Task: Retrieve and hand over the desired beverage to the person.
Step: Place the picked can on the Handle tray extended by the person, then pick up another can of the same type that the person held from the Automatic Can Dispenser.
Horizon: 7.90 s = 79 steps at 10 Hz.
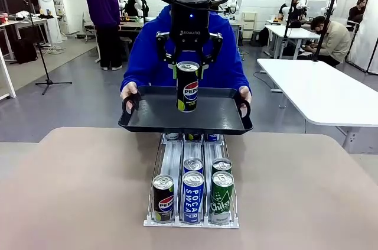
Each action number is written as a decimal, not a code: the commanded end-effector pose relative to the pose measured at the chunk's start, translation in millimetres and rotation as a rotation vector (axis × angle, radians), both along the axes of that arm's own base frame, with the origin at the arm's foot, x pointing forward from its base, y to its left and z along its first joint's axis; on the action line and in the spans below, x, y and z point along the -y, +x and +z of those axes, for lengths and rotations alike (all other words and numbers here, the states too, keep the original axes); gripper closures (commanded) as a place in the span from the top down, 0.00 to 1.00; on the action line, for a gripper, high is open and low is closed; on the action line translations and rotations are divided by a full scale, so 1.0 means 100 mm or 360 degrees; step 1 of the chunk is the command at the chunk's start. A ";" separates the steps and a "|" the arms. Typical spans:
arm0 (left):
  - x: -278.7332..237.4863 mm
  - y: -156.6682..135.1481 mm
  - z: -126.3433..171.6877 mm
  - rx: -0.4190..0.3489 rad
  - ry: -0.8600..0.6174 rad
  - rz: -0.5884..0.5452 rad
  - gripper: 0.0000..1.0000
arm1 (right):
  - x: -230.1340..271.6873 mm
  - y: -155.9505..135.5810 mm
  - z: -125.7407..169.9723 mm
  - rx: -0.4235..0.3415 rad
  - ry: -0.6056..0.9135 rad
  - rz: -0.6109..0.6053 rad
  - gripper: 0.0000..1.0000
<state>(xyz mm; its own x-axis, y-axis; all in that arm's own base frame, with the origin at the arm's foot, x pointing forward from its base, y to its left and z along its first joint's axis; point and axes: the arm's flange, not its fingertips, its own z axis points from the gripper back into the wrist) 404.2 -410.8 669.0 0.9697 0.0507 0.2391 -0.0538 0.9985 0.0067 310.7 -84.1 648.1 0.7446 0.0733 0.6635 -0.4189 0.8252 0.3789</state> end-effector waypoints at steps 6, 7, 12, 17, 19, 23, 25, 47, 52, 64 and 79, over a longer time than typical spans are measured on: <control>-0.79 1.43 -0.11 -0.0259 -0.0146 -0.0118 0.58 | 0.00 0.02 -0.01 0.0013 0.0038 0.0040 1.00; -0.88 1.59 -0.16 -0.0302 -0.0165 -0.0099 0.58 | 0.00 0.02 -0.01 0.0013 0.0038 0.0040 1.00; -0.96 1.91 -0.40 -0.0372 -0.0104 -0.0073 0.58 | 0.00 0.02 -0.01 0.0013 0.0038 0.0040 1.00; -0.87 1.90 -0.53 -0.0357 -0.0016 -0.0160 0.58 | 0.00 0.02 -0.01 0.0013 0.0038 0.0040 1.00; -0.86 1.89 -0.52 -0.0354 -0.0012 -0.0186 1.00 | 0.00 0.02 -0.01 0.0013 0.0038 0.0040 1.00; -0.89 1.85 -0.51 -0.0368 0.0006 -0.0225 1.00 | 0.00 0.02 -0.01 0.0013 0.0038 0.0040 1.00; -0.88 1.68 -0.40 -0.0345 -0.0002 -0.0297 1.00 | 0.00 0.02 -0.01 0.0013 0.0038 0.0040 1.00; -1.61 -0.59 0.09 0.0157 -0.0021 -0.0707 1.00 | 0.00 0.02 -0.01 0.0013 0.0038 0.0040 1.00; -1.61 -0.59 0.09 0.0157 -0.0021 -0.0707 1.00 | 0.00 0.02 -0.01 0.0013 0.0038 0.0040 1.00; -3.42 -0.59 -0.12 0.0466 -0.0688 -0.1082 1.00 | 0.00 0.02 -0.01 0.0013 0.0038 0.0040 1.00; -3.43 -0.49 -0.11 0.0301 -0.0638 -0.1174 1.00 | 0.00 0.02 -0.01 0.0013 0.0038 0.0040 1.00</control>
